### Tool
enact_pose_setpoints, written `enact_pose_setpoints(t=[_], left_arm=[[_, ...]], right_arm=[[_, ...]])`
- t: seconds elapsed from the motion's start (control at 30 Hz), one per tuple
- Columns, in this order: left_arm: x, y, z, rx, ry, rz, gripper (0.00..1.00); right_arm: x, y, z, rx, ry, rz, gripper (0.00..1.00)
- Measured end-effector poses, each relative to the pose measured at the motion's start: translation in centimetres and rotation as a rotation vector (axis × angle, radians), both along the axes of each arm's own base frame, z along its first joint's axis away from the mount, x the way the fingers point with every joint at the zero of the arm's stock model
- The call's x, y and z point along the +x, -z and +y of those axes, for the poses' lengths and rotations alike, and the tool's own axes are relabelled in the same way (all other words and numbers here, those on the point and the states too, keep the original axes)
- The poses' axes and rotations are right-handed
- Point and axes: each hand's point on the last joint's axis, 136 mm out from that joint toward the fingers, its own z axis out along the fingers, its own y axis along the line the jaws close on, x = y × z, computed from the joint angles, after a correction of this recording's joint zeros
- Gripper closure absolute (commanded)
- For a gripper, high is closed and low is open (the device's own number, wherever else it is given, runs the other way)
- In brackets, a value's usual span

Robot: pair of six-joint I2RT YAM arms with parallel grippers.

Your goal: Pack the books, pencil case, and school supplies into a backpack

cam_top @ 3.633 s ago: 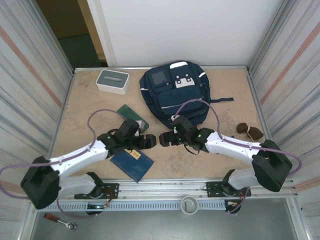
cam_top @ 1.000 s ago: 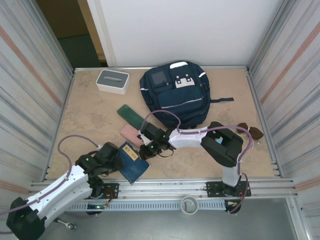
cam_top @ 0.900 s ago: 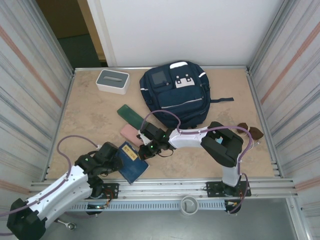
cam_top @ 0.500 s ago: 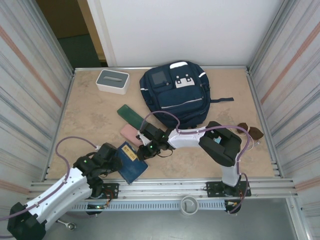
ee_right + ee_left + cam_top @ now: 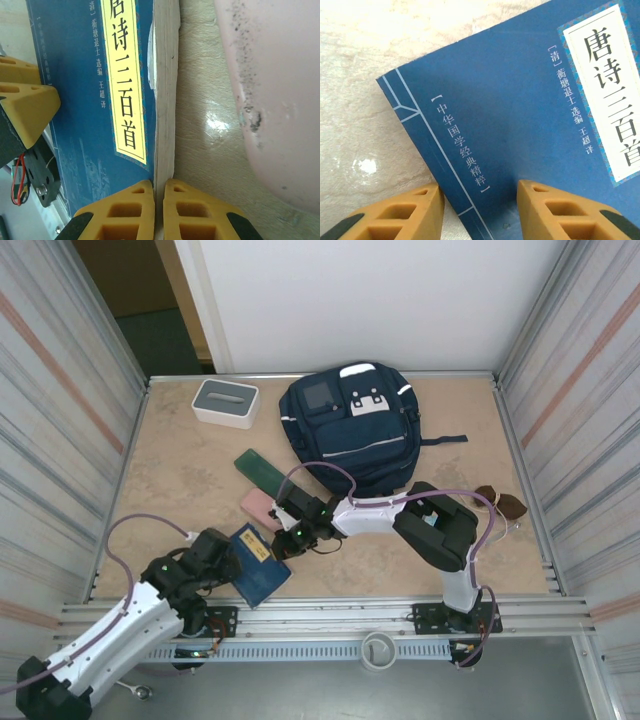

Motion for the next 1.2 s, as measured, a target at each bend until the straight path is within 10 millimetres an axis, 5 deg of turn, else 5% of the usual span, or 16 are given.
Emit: enact_pose_setpoints(t=[0.23, 0.5, 0.67, 0.83, 1.03, 1.2], left_arm=[[0.5, 0.0, 0.4, 0.029, -0.016, -0.018, 0.52], [1.2, 0.0, 0.1, 0.033, -0.019, -0.024, 0.49], [1.2, 0.0, 0.0, 0.034, -0.019, -0.023, 0.48], [1.3, -0.2, 0.4, 0.041, -0.027, -0.041, 0.48], [1.6, -1.3, 0.5, 0.025, -0.035, -0.084, 0.37], [3.5, -5.9, 0.4, -0.021, -0.071, -0.220, 0.35]], right_arm=[[0.5, -0.6, 0.7, 0.012, 0.002, -0.030, 0.72], [0.0, 0.5, 1.1, -0.005, -0.025, -0.044, 0.61], [-0.1, 0.6, 1.4, -0.017, -0.033, -0.026, 0.71], [0.1, 0.7, 1.2, -0.028, -0.029, -0.037, 0.99], [-0.2, -0.4, 1.9, 0.020, -0.039, -0.024, 1.00], [-0.6, -4.0, 2.7, 0.118, -0.064, -0.016, 1.00]])
